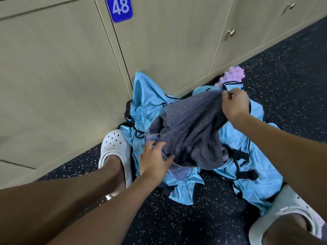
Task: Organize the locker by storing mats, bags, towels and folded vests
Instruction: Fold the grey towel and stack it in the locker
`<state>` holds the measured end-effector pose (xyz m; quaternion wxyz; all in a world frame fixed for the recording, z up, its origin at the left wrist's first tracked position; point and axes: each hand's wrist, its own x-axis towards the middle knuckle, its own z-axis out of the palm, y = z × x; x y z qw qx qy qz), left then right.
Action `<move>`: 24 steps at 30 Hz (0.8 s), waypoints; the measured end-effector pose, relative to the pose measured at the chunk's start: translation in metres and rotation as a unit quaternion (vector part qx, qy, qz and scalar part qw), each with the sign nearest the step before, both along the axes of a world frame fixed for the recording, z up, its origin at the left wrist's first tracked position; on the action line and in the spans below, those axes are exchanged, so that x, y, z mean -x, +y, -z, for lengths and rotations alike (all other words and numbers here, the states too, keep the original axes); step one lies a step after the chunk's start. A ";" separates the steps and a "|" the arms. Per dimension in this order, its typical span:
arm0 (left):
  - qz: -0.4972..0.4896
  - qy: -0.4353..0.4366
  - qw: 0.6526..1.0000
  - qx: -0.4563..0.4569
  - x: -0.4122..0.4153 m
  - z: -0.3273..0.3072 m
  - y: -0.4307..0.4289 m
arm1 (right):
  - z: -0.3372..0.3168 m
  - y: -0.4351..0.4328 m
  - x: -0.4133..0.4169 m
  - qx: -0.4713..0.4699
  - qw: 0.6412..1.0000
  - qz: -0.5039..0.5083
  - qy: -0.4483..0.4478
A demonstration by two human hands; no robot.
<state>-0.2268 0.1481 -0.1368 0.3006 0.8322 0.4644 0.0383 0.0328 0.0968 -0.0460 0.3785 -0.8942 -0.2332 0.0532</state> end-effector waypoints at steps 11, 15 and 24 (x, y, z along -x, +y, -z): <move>-0.172 -0.089 0.963 0.187 -0.005 0.011 -0.021 | 0.019 -0.044 0.023 -0.076 0.963 -0.067 0.250; -0.239 -0.118 0.944 0.195 -0.016 0.007 -0.026 | 0.020 -0.051 0.026 -0.082 0.957 -0.091 0.261; -0.238 -0.259 0.931 0.097 -0.034 -0.065 0.016 | -0.028 -0.053 0.010 -0.108 0.975 -0.114 0.160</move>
